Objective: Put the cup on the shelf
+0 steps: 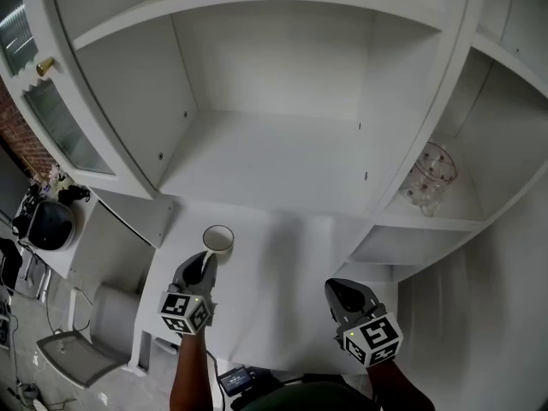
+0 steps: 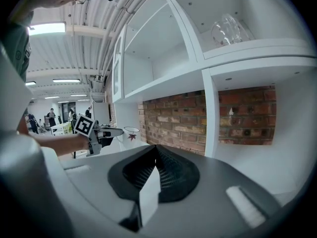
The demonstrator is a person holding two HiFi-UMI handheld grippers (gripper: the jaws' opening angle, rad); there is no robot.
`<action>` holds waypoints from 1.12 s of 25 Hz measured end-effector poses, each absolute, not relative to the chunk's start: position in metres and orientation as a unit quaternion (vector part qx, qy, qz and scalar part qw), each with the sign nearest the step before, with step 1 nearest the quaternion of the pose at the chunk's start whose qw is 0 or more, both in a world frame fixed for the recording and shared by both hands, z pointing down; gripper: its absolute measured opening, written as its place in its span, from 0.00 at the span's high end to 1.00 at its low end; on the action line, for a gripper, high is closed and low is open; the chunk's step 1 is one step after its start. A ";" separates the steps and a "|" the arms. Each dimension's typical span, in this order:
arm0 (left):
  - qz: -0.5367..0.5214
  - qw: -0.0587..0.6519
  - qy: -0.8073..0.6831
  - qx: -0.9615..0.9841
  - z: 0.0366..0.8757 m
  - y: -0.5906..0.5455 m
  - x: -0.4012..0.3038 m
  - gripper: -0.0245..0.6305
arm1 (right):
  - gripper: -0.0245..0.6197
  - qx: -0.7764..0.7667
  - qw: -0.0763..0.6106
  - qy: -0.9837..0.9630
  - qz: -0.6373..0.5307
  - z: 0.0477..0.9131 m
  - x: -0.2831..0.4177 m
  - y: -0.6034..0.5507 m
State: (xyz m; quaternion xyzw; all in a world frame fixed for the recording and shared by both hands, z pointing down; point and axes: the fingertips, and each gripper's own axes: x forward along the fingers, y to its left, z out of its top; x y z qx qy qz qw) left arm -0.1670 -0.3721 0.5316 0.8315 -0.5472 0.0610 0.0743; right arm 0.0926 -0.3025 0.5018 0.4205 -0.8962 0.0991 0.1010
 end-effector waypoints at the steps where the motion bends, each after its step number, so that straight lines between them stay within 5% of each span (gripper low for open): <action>1: 0.060 0.070 -0.548 0.831 0.525 -0.370 -0.169 0.87 | 0.95 0.420 0.099 -0.897 0.098 0.499 0.091 -0.302; 28: 0.001 -0.032 -0.552 0.833 0.382 -0.332 -0.181 0.87 | 0.95 0.424 0.077 -0.900 0.064 0.462 0.093 -0.279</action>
